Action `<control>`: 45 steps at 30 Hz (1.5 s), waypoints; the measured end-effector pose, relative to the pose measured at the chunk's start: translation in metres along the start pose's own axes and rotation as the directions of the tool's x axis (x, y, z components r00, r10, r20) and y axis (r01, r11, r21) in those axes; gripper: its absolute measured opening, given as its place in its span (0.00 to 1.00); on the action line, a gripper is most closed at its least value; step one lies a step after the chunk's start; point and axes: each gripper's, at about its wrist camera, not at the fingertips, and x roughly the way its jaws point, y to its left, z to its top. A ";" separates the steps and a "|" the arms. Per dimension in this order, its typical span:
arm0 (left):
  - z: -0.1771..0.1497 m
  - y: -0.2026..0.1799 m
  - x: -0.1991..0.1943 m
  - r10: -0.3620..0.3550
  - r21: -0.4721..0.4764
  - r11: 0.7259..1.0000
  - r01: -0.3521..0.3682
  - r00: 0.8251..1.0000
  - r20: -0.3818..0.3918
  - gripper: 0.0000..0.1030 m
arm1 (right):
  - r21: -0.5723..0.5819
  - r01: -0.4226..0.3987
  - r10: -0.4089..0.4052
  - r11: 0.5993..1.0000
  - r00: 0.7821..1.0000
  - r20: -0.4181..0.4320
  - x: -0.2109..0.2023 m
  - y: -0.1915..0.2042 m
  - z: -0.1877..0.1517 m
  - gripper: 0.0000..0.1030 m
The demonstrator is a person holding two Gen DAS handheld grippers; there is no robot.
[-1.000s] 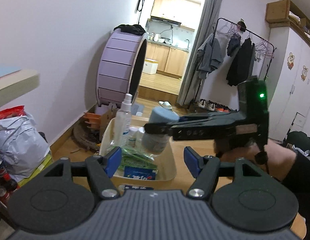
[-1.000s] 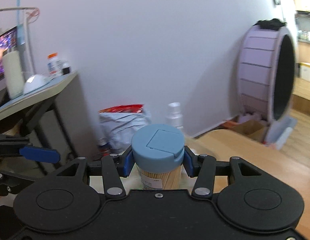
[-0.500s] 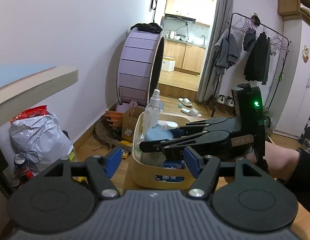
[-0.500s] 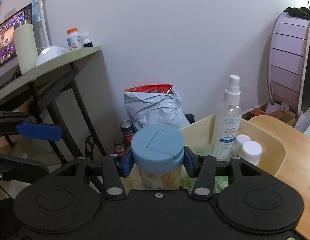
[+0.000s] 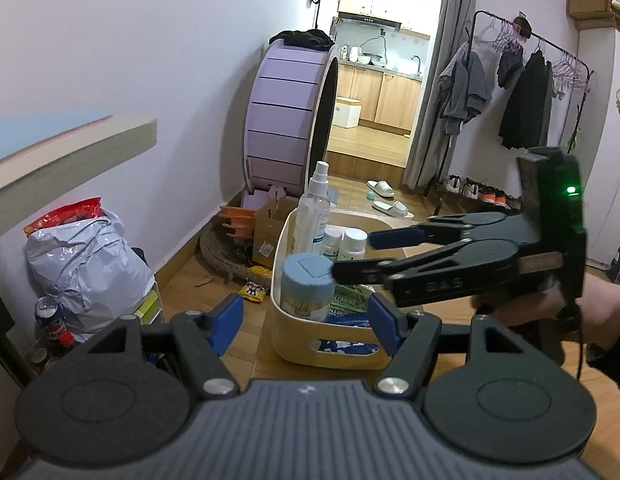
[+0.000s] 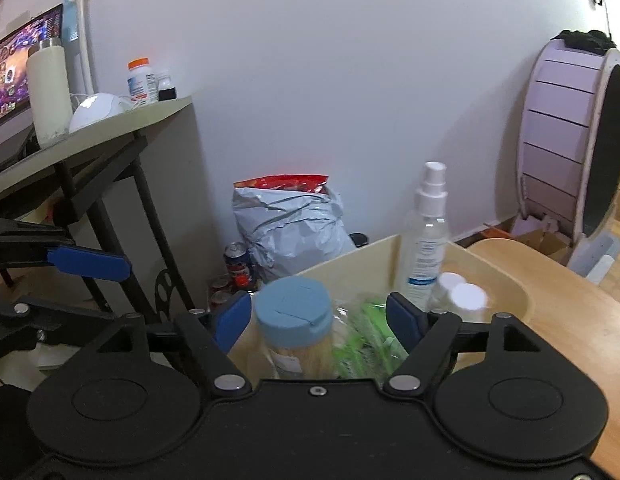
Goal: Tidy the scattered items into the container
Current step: 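Move the right gripper over the black cloth item on the table, then close the right gripper on the black cloth and lift it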
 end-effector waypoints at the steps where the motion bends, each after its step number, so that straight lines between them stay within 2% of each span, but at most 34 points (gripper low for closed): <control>1: 0.001 -0.001 0.000 -0.003 0.003 1.000 0.003 1.000 -0.001 0.66 | -0.001 0.011 -0.011 1.000 1.000 0.004 -0.005 -0.002 0.000 0.75; 8: 0.007 -0.018 0.003 -0.036 0.032 0.999 0.036 0.999 -0.003 0.66 | 0.024 0.121 -0.121 0.992 0.992 0.020 -0.055 -0.028 -0.009 0.83; 14: 0.013 -0.047 0.011 -0.097 0.070 0.993 0.098 0.995 -0.016 0.66 | 0.068 0.264 -0.265 0.962 0.964 0.007 -0.111 -0.061 -0.028 0.87; 20: 0.015 -0.086 0.021 -0.220 0.101 0.970 0.223 0.975 -0.036 0.67 | 0.133 0.449 -0.447 0.883 0.893 -0.047 -0.175 -0.100 -0.058 0.92; 23: 0.016 -0.113 0.034 -0.294 0.117 0.947 0.300 0.954 -0.064 0.67 | 0.136 0.536 -0.529 0.833 0.844 -0.090 -0.199 -0.117 -0.075 0.96; 26: 0.018 -0.142 0.053 -0.372 0.122 0.915 0.384 0.922 -0.110 0.67 | 0.135 0.597 -0.583 0.791 0.802 -0.131 -0.212 -0.131 -0.093 0.96; 29: 0.019 -0.172 0.077 -0.416 0.131 0.891 0.434 0.898 -0.141 0.67 | 0.162 0.621 -0.602 0.767 0.784 -0.151 -0.216 -0.145 -0.111 0.96; 34: 0.016 -0.208 0.112 -0.468 0.124 0.863 0.490 0.867 -0.170 0.67 | 0.135 0.625 -0.605 0.769 0.779 -0.166 -0.200 -0.160 -0.129 0.96; 37: 0.012 -0.216 0.122 -0.473 0.122 0.859 0.497 0.862 -0.179 0.67 | 0.113 0.625 -0.603 0.773 0.778 -0.176 -0.193 -0.171 -0.134 0.95; 40: 0.008 -0.221 0.130 -0.471 0.121 0.860 0.496 0.862 -0.188 0.67 | 0.100 0.612 -0.585 0.785 0.784 -0.208 -0.186 -0.185 -0.137 0.89; 45: 0.008 -0.224 0.139 -0.458 0.115 0.868 0.484 0.868 -0.193 0.67 | 0.098 0.566 -0.531 0.818 0.810 -0.251 -0.179 -0.197 -0.141 0.65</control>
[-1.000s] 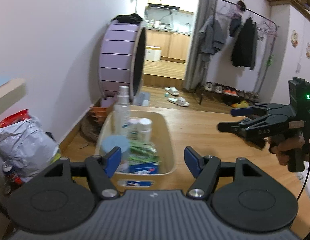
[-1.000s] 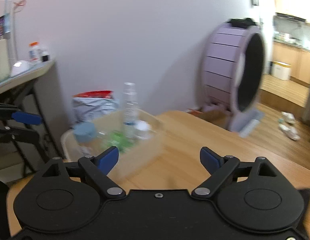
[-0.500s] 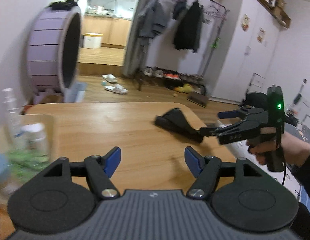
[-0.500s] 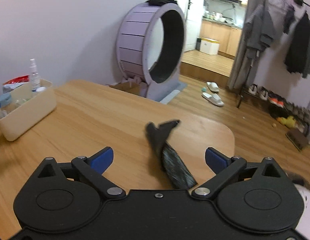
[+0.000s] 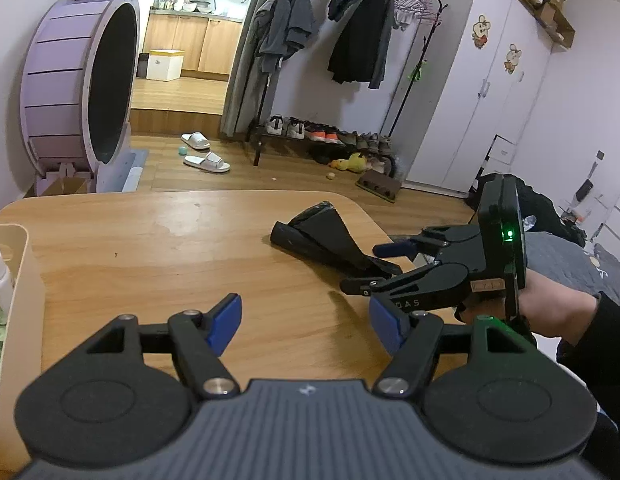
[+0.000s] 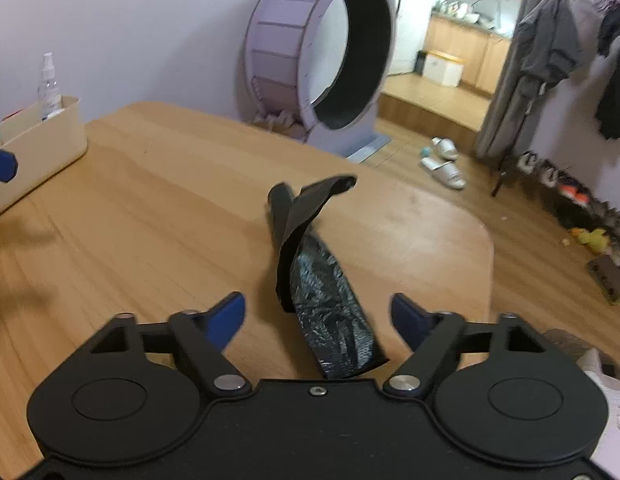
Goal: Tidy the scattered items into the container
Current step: 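Close the right gripper on the black cloth and lift it, then carry the black cloth with the right gripper into the basket and release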
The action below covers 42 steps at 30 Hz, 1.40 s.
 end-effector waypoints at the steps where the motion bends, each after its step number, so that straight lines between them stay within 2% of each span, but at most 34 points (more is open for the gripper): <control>1: 0.001 0.000 0.001 0.001 0.000 1.000 -0.001 1.000 -0.002 0.67 | 0.002 -0.010 0.010 1.000 1.000 -0.006 0.001 -0.001 -0.001 0.62; 4: 0.002 0.000 0.002 0.005 0.001 1.000 -0.005 1.000 -0.004 0.67 | 0.016 -0.040 0.040 0.999 0.999 -0.005 0.003 -0.006 -0.002 0.47; 5: 0.002 0.001 0.001 0.006 0.000 1.000 -0.006 1.000 -0.003 0.67 | 0.025 -0.049 0.049 0.999 0.999 -0.005 0.003 -0.008 -0.002 0.35; 6: 0.001 0.002 -0.001 0.007 -0.004 1.000 -0.007 1.000 -0.002 0.67 | 0.035 -0.058 0.059 0.998 0.998 -0.005 0.002 -0.010 -0.002 0.29; 9: -0.001 0.004 -0.009 0.015 -0.010 1.000 -0.015 1.000 0.003 0.67 | 0.039 -0.075 0.075 0.996 0.997 -0.009 -0.001 -0.012 -0.001 0.24; 16: -0.013 0.007 -0.040 0.042 -0.020 0.999 -0.041 0.999 0.026 0.67 | 0.028 -0.099 0.098 0.995 0.994 0.048 -0.026 -0.002 0.008 0.23; 21: -0.024 0.017 -0.079 0.088 -0.050 0.995 -0.085 0.995 0.050 0.67 | -0.024 -0.157 0.159 0.987 0.981 0.110 -0.051 0.022 0.026 0.23; 26: -0.032 0.032 -0.124 0.160 -0.098 0.984 -0.152 0.983 0.085 0.67 | -0.087 -0.261 0.272 0.961 0.948 0.166 -0.064 0.061 0.057 0.23; 30: -0.034 0.040 -0.154 0.206 -0.114 0.974 -0.194 0.972 0.112 0.67 | -0.138 -0.344 0.365 0.929 0.912 0.187 -0.064 0.104 0.080 0.23; 38: -0.033 0.054 -0.195 0.279 -0.126 0.957 -0.262 0.949 0.144 0.67 | -0.175 -0.502 0.527 0.847 0.836 0.151 -0.038 0.190 0.113 0.23; 42: -0.035 0.064 -0.214 0.321 -0.150 0.942 -0.300 0.937 0.140 0.67 | -0.166 -0.522 0.542 0.837 0.833 0.114 -0.022 0.218 0.121 0.23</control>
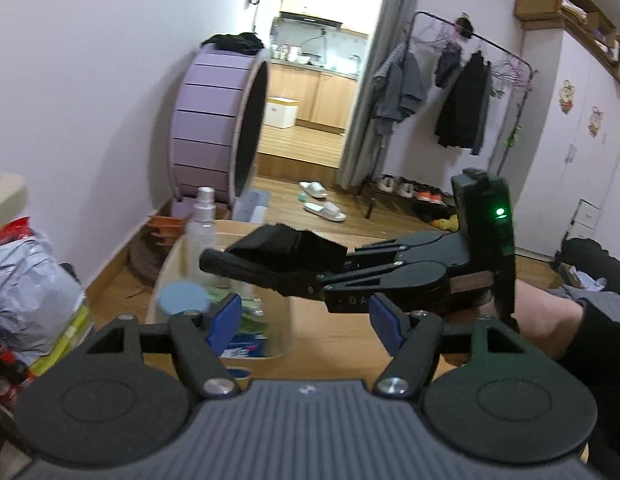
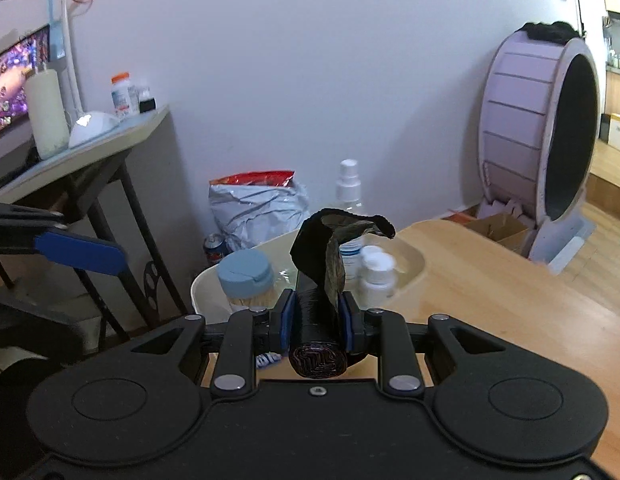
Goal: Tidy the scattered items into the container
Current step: 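Carry the black cloth with the right gripper into the basket and release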
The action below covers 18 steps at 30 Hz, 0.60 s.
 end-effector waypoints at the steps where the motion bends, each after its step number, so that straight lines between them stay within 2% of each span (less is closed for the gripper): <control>1: 0.001 0.004 -0.002 0.011 -0.004 1.000 -0.011 1.000 -0.003 0.67 | 0.006 -0.005 0.005 1.000 1.000 -0.007 0.006 0.002 0.000 0.23; 4: 0.004 0.013 -0.007 0.044 -0.005 0.999 -0.044 0.999 -0.013 0.67 | 0.020 -0.012 0.012 1.000 1.000 -0.020 0.016 0.008 0.000 0.26; 6: 0.006 0.017 -0.007 0.064 0.002 0.998 -0.064 0.998 -0.023 0.67 | 0.019 -0.009 0.009 1.000 1.000 -0.017 0.017 0.012 0.001 0.45; 7: 0.007 0.019 -0.008 0.072 0.007 0.997 -0.071 0.997 -0.027 0.67 | 0.015 -0.010 0.010 1.000 1.000 -0.011 0.016 0.015 0.002 0.51; 8: 0.008 0.020 -0.007 0.076 0.013 0.997 -0.075 0.997 -0.033 0.67 | 0.011 -0.006 0.006 1.000 1.000 -0.009 0.015 0.016 0.003 0.64; 9: 0.009 0.021 -0.006 0.081 0.017 0.997 -0.080 0.996 -0.038 0.67 | 0.007 0.003 -0.003 1.000 1.000 -0.006 0.012 0.017 0.003 0.70; 10: 0.010 0.022 -0.004 0.086 0.020 0.996 -0.085 0.995 -0.043 0.68 | 0.006 0.008 -0.008 1.000 1.000 -0.006 0.011 0.018 0.004 0.72; 12: 0.013 0.024 0.000 0.091 0.020 0.996 -0.090 0.995 -0.050 0.68 | 0.013 0.018 -0.018 1.000 1.000 -0.013 0.009 0.018 0.007 0.81; 14: 0.014 0.027 0.004 0.100 0.011 0.995 -0.099 0.993 -0.064 0.70 | 0.033 0.031 -0.030 0.999 0.999 -0.027 0.004 0.014 0.009 0.85; 18: 0.016 0.033 0.007 0.098 -0.004 0.995 -0.098 0.993 -0.070 0.71 | 0.046 0.044 -0.042 0.998 0.998 -0.039 0.000 0.011 0.009 0.83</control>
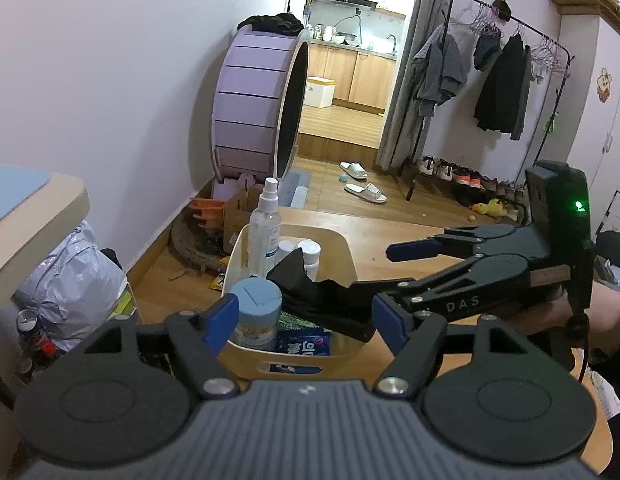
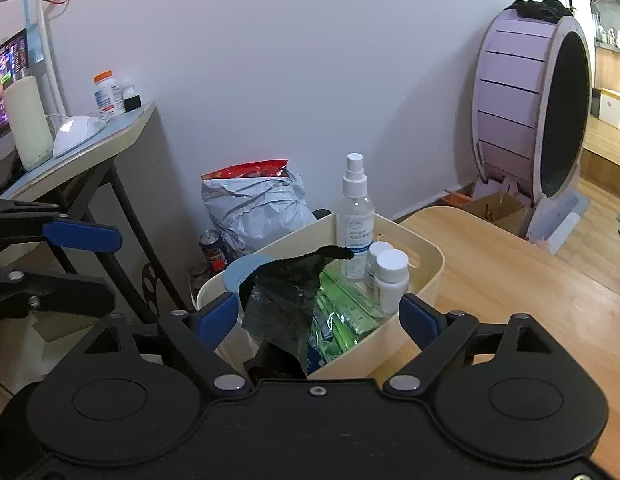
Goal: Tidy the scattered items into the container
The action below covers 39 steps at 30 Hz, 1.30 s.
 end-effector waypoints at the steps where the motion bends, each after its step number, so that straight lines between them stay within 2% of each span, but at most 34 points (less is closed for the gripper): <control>1: 0.000 0.001 0.000 -0.002 -0.001 1.000 0.002 1.000 0.001 0.71 | -0.001 0.004 -0.004 1.000 1.000 -0.001 0.000 -0.001 0.000 0.81; 3: 0.001 0.003 -0.001 -0.008 0.003 1.000 0.008 1.000 0.004 0.71 | -0.011 0.023 -0.023 1.000 0.999 -0.023 0.003 -0.002 0.001 0.74; 11: 0.003 0.010 -0.005 -0.009 0.004 1.000 0.009 1.000 0.017 0.71 | -0.103 0.066 -0.073 0.992 0.995 -0.069 -0.002 0.005 0.003 0.73; 15: 0.001 0.011 -0.005 -0.018 -0.008 1.000 0.018 1.000 0.020 0.71 | -0.180 0.069 -0.091 0.981 0.989 -0.116 0.000 0.016 -0.003 0.73; 19: -0.001 0.009 -0.004 -0.027 -0.008 1.000 0.027 0.999 0.020 0.71 | -0.210 0.046 -0.082 0.977 0.983 -0.163 0.013 0.028 -0.011 0.73; 30: -0.001 0.011 -0.002 -0.027 -0.010 1.000 0.027 1.000 0.011 0.72 | -0.152 0.032 -0.051 0.988 0.991 -0.124 0.009 0.030 0.003 0.74; 35: -0.001 0.012 -0.004 -0.023 -0.012 1.000 0.023 1.000 0.005 0.72 | -0.210 0.060 -0.094 0.976 0.983 -0.160 0.015 0.035 0.000 0.74; 39: -0.003 0.013 -0.004 -0.021 -0.013 1.000 0.021 1.000 0.003 0.72 | -0.136 0.091 -0.109 0.986 0.985 -0.133 0.009 0.018 0.001 0.74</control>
